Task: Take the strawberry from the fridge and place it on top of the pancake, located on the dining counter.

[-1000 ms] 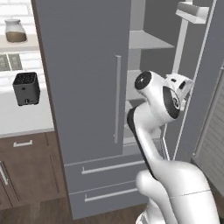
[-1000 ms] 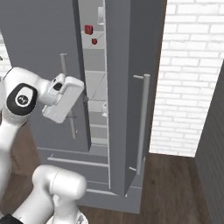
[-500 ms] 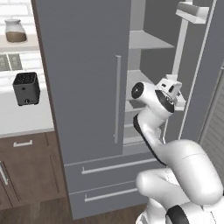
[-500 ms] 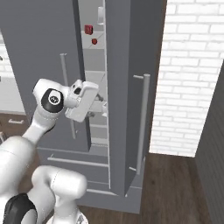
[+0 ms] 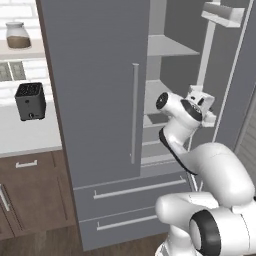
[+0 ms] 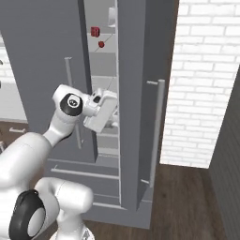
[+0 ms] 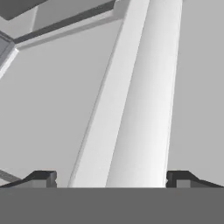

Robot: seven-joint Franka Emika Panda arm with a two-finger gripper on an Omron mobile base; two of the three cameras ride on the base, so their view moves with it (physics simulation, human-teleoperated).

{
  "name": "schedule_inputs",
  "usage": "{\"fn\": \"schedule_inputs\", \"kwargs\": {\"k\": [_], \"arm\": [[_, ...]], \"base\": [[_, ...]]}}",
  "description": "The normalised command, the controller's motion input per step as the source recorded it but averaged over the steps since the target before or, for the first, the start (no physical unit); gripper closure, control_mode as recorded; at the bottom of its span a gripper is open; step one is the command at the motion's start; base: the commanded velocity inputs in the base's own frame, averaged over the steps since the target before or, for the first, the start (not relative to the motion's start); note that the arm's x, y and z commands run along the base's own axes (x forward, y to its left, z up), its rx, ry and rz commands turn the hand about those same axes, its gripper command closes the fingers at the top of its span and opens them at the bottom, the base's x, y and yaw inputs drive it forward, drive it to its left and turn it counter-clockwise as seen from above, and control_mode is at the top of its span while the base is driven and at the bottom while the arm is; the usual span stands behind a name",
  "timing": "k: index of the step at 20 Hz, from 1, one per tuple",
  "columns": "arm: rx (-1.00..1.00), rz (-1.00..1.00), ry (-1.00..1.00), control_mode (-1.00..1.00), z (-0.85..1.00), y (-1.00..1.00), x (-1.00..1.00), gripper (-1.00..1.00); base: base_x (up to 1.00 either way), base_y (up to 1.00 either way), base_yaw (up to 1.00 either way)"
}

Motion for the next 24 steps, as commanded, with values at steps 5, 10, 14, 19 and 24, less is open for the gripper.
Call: {"fn": "schedule_inputs", "kwargs": {"k": [5, 10, 14, 19, 24], "arm": [[0.00, -0.13, 0.01, -1.00, -0.10, -0.75, 0.00, -1.00], [0.00, -0.05, 0.00, -1.00, 0.00, -0.52, 0.00, -1.00], [0.00, 0.00, 0.00, -1.00, 0.03, -0.07, -0.06, -1.00], [0.03, 0.00, -0.03, -1.00, 0.18, 0.05, -0.14, -1.00], [0.00, 0.00, -0.01, -1.00, 0.22, 0.36, -0.01, -1.00]], "base": [[0.00, 0.00, 0.00], [0.00, 0.00, 0.00], [0.00, 0.00, 0.00], [0.00, 0.00, 0.00], [0.00, 0.00, 0.00]]}}
